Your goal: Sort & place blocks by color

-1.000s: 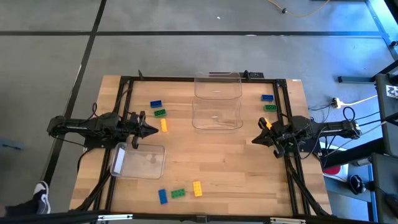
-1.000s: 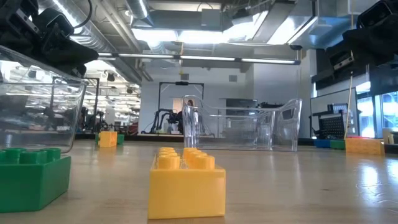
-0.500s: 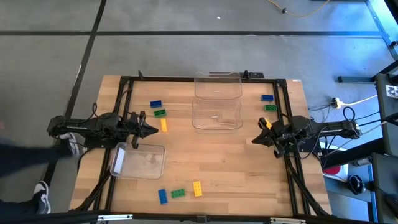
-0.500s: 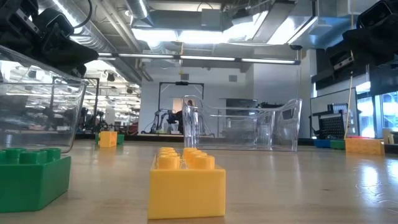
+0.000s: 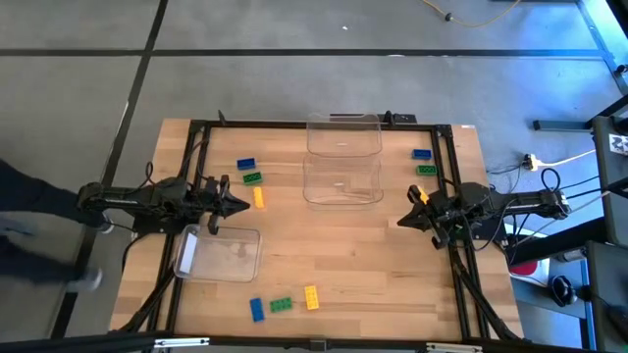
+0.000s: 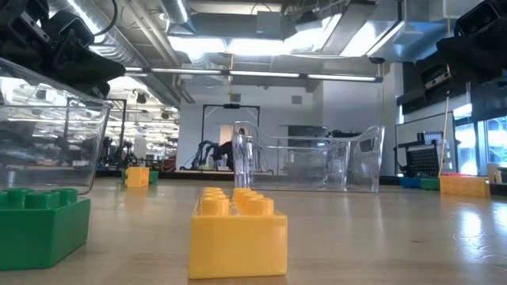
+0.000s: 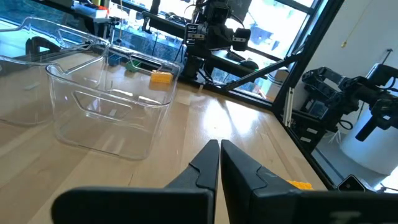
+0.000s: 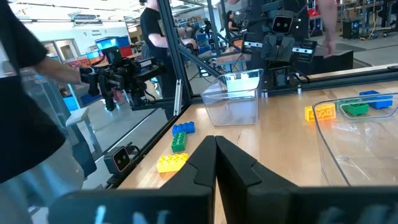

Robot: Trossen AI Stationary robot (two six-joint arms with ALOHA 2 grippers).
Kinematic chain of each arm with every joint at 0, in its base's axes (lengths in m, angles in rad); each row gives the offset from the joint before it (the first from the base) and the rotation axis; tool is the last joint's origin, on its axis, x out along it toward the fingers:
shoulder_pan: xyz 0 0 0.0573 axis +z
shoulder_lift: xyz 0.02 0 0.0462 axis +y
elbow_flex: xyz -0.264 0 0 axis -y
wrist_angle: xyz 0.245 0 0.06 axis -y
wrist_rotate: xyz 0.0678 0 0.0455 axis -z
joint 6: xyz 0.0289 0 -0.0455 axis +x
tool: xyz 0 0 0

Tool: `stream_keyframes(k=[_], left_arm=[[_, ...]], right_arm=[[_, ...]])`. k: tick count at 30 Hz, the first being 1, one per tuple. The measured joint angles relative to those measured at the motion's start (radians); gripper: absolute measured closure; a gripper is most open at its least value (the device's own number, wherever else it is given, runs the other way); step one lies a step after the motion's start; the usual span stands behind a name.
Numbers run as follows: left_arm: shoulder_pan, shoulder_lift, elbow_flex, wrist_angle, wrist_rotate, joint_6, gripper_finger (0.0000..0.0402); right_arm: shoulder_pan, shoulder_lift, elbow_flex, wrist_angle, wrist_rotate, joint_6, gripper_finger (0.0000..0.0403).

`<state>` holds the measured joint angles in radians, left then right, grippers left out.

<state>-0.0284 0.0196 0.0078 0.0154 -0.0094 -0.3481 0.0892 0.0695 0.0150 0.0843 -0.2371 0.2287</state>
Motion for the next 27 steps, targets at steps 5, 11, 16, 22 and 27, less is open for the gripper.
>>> stream_keyframes(k=[5, 11, 16, 22, 27], left_arm=[[0.0, 0.0, 0.0, 0.002, 0.0, 0.0, 0.0394], [0.0, 0.0, 0.0, 0.002, 0.0, 0.0, 0.0394], [0.0, 0.0, 0.0, 0.1, -0.073, -0.007, 0.0394], [0.0, 0.004, 0.044, 0.199, -0.259, -0.015, 0.0381], [0.0, 0.116, 0.192, 0.115, -0.321, -0.006, 0.0327]], right_arm=[[0.0, 0.0, 0.0, 0.0, 0.0, 0.0, 0.0391], [0.0, 0.0, 0.0, 0.0, 0.0, 0.0, 0.0391], [0.0, 0.0, 0.0, 0.0, 0.0, 0.0, 0.0391], [0.0, 0.0, 0.0, 0.0, 0.0, 0.0, 0.0391], [0.0, 0.0, 0.0, 0.0, 0.0, 0.0, 0.0391]])
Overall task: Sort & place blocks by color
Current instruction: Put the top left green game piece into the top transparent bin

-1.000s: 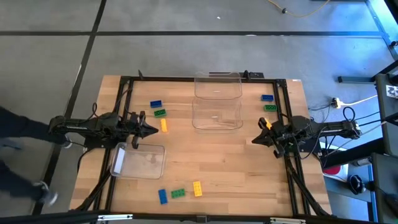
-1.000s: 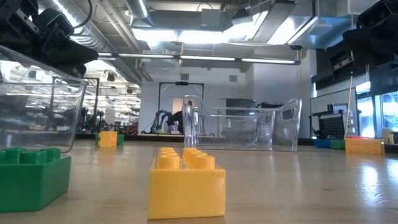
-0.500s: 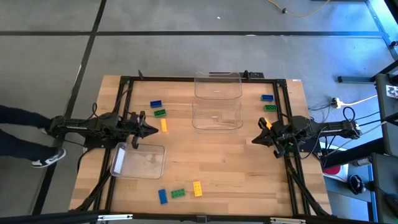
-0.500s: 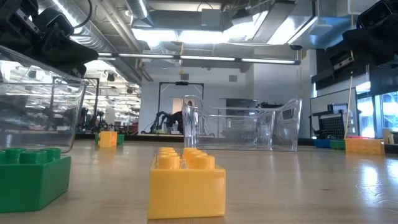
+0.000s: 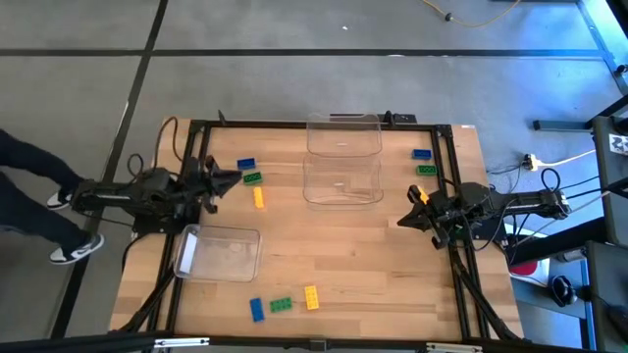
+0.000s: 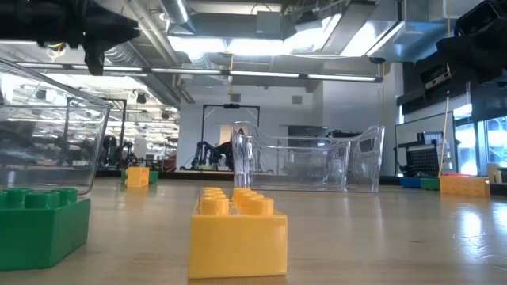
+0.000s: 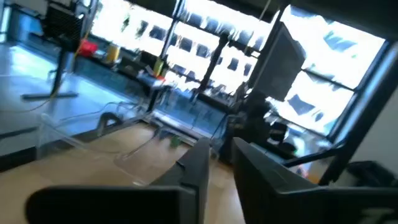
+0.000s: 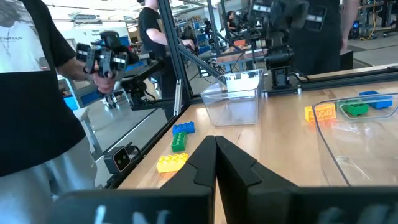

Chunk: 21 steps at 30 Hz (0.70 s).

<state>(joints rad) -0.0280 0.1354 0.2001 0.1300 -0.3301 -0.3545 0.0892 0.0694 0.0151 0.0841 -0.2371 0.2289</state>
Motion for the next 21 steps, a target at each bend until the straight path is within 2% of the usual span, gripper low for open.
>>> stream_keyframes(k=[6, 12, 15, 21], left_arm=[[0.013, 0.221, 0.277, -0.274, -0.108, 0.026, 0.0242], [0.121, 0.468, 0.555, -0.669, -0.088, 0.024, 0.0167], [0.2, 0.581, 0.662, -0.834, -0.037, 0.024, 0.0149], [0.375, 0.797, 0.827, -1.068, 0.151, 0.069, 0.0143]], right_arm=[[0.0, 0.0, 0.0, 0.0, 0.0, 0.0, 0.0391], [0.0, 0.0, 0.0, 0.0, 0.0, 0.001, 0.0391], [0.0, 0.0, 0.0, 0.0, 0.0, 0.0, 0.0391], [0.0, 0.0, 0.0, 0.0, 0.0, 0.0, 0.0391]])
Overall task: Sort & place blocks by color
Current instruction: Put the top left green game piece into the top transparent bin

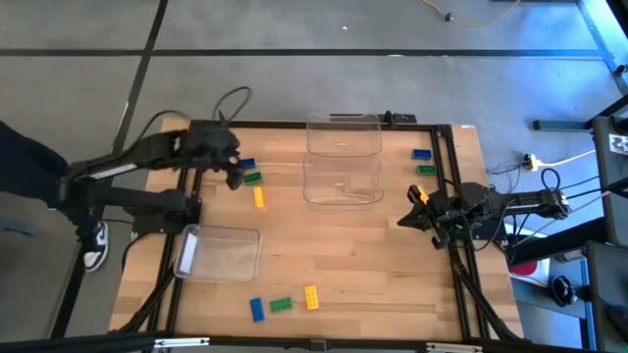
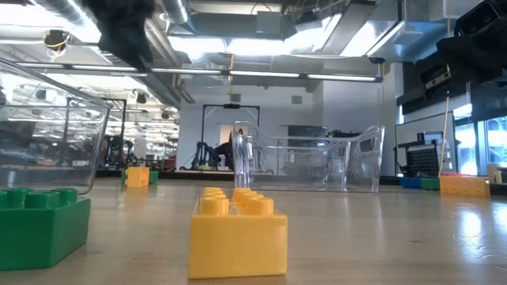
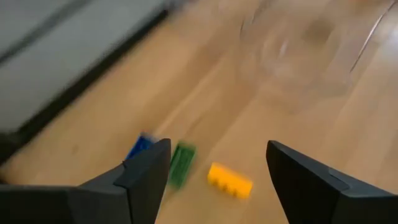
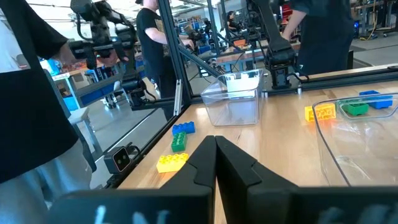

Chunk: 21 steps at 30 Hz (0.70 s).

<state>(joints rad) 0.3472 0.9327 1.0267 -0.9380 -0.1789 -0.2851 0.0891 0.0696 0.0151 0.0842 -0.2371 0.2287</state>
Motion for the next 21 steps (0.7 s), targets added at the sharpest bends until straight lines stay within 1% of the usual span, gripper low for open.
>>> stream_keyframes(k=[4, 6, 9, 12, 18, 21], left_arm=[[0.107, 0.154, 0.082, -0.126, 0.105, 0.088, 0.0143], [0.155, 0.223, 0.095, -0.183, 0.144, 0.14, 0.0142], [0.201, 0.316, 0.093, -0.21, 0.192, 0.213, 0.0142], [0.212, 0.392, 0.09, -0.214, 0.186, 0.286, 0.0142], [0.189, 0.501, 0.09, -0.175, 0.123, 0.295, 0.0142], [0.172, 0.54, 0.09, -0.146, 0.11, 0.297, 0.0142]], right_arm=[[0.0, 0.0, 0.0, 0.0, 0.0, 0.0, 0.0391], [0.0, 0.0, 0.0, 0.0, 0.0, 0.0, 0.0391], [0.0, 0.0, 0.0, 0.0, 0.0, 0.001, 0.0391], [0.0, 0.0, 0.0, 0.0, 0.0, 0.0, 0.0391], [0.0, 0.0, 0.0, 0.0, 0.0, 0.001, 0.0391], [0.0, 0.0, 0.0, 0.0, 0.0, 0.0, 0.0391]])
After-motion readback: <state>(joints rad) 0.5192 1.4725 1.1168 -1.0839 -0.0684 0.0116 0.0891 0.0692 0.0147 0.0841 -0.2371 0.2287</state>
